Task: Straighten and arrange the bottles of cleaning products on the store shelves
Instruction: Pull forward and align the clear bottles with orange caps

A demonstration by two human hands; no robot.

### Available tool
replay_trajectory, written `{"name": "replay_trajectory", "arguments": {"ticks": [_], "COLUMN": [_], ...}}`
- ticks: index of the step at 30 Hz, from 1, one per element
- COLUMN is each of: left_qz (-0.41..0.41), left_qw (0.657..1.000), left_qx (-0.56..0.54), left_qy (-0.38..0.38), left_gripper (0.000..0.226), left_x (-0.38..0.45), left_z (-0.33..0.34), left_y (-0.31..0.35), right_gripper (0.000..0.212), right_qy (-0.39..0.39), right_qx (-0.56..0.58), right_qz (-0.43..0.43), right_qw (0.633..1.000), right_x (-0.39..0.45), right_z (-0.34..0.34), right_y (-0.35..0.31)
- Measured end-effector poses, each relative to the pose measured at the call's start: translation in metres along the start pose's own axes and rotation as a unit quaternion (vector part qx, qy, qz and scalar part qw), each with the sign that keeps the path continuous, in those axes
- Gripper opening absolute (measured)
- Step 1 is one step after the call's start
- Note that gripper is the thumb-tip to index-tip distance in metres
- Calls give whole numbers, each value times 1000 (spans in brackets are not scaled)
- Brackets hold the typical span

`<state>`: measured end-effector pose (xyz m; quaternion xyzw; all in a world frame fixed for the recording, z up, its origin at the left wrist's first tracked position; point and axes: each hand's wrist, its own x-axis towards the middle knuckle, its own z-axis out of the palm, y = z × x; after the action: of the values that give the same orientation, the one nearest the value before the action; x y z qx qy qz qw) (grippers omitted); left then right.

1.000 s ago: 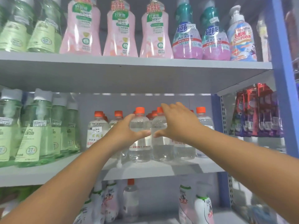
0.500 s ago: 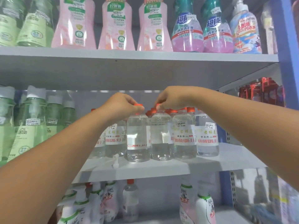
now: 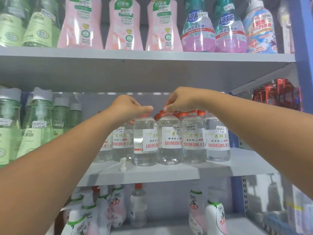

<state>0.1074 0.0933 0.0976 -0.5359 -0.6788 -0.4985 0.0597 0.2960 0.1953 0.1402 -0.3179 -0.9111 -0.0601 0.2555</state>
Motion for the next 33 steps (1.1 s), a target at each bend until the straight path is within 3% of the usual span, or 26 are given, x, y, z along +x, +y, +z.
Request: {"name": "replay_trajectory", "arguments": {"ticks": [11,16,21,33], "left_qz": [11,10,13,-12], "left_qw": [997,999,998,996], "left_qx": [1,-2,-18,-31], "left_qy": [-79,-43,-60,-88], "left_gripper": [27,29,13,20], "left_x": [-1,0,-1,3], "left_z": [-9,-6,-3,-6], "left_y": [-1,1,0,-7], "right_gripper": [42,30,36,39], "right_qy": [45,31,41,53], "right_qx": [-9,-16,-38,-13], "right_qz": [5,-7,-1,21], "right_qw": [999,999,998,998], "right_x": [1,-3,-1,-4], "right_z": [8,1,6,13], "right_y": [2,0,-3,0]}}
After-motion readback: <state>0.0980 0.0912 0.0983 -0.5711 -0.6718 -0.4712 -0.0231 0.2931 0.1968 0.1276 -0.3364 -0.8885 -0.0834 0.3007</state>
